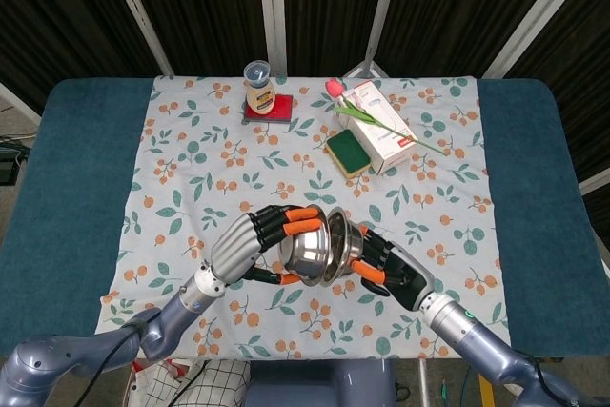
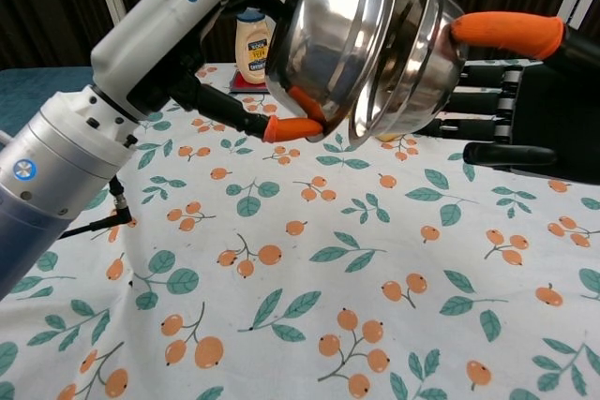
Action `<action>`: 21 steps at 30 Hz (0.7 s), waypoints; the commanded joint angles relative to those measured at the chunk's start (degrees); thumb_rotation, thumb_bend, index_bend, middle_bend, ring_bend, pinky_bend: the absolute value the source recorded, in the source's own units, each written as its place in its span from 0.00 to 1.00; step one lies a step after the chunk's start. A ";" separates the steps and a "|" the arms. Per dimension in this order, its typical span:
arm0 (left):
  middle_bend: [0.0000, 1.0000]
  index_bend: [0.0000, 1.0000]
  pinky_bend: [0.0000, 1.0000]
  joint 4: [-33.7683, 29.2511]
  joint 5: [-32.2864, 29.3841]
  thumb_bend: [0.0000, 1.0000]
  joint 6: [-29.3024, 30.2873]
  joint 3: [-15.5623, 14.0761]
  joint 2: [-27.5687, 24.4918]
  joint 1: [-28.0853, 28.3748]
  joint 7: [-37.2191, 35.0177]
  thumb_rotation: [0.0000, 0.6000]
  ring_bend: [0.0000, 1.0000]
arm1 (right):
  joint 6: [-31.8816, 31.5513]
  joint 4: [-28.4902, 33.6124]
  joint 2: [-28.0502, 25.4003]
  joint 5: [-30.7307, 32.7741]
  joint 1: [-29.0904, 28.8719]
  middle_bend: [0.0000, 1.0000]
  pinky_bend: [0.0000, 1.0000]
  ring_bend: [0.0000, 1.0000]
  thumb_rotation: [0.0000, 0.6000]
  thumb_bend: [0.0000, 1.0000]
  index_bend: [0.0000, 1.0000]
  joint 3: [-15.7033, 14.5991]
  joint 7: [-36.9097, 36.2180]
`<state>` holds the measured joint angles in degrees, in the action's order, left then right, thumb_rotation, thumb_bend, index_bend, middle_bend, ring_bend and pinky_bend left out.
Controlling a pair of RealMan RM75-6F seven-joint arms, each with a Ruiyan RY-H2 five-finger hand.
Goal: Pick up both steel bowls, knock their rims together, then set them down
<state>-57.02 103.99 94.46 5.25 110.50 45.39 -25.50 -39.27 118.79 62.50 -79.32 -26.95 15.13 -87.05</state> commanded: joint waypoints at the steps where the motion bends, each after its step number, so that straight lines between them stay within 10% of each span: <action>1: 0.66 0.52 0.75 0.47 -0.20 0.45 -0.19 0.03 0.37 0.13 -0.21 1.00 0.54 | -0.57 1.01 0.01 -0.11 -0.10 0.99 1.00 1.00 1.00 0.41 1.00 -0.37 0.80; 21: 0.66 0.52 0.75 1.94 -0.20 0.46 0.93 -0.19 1.38 0.46 -1.41 1.00 0.54 | -1.27 2.59 1.41 4.58 -1.16 0.99 1.00 1.00 1.00 0.41 1.00 -0.57 5.96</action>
<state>-54.71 103.63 95.14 5.20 112.17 46.00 -26.93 -40.54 121.60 64.18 -74.68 -28.26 14.43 -80.73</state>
